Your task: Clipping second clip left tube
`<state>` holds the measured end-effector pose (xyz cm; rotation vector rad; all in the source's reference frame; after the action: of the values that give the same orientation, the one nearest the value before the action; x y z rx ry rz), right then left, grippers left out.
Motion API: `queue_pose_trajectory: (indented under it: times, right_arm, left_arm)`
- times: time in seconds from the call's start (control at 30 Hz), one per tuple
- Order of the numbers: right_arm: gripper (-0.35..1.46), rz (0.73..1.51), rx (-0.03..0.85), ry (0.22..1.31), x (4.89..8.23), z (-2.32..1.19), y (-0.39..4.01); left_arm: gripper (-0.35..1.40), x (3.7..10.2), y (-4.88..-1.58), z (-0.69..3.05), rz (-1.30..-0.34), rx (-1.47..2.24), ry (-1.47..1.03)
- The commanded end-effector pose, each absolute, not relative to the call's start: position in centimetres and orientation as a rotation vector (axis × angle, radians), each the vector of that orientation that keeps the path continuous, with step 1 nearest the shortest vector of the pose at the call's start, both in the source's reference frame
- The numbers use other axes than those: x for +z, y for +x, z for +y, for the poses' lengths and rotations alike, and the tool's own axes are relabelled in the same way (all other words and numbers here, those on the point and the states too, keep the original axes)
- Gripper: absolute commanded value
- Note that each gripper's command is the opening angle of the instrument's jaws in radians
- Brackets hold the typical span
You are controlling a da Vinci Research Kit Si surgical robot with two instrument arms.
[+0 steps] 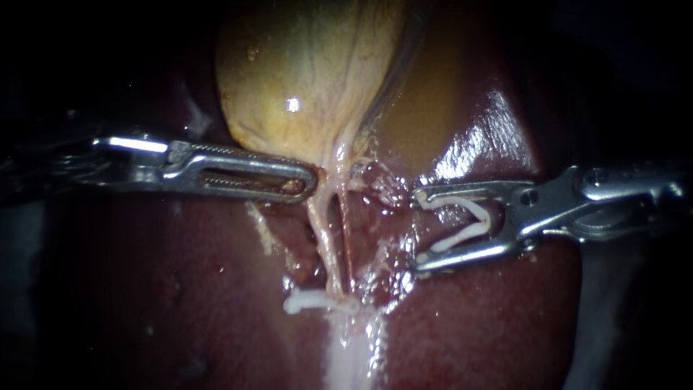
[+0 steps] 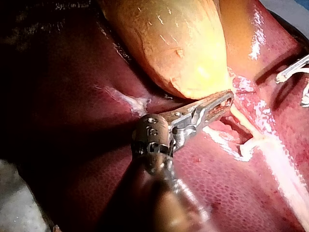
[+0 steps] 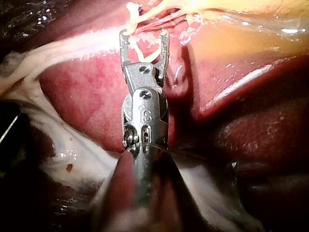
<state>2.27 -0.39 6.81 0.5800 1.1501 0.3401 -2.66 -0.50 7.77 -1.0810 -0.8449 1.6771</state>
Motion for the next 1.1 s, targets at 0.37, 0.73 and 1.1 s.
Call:
queue_pose_trajectory:
  times: [0.37,0.73,1.1]
  right_arm:
    - [0.49,1.152,0.344,0.579,6.78,-0.4,2.32]
    - [0.49,1.153,0.347,0.566,6.82,-0.54,2.57]
    - [0.49,1.161,0.327,0.596,7.16,-0.87,3.1]
  left_arm:
    - [-0.35,7.34,-2.45,-0.52,-0.87,1.661,-1.079]
    - [-0.35,7.18,-2.48,-0.59,-0.868,1.652,-1.087]
    - [-0.35,7.15,-2.52,-0.6,-0.867,1.651,-1.087]
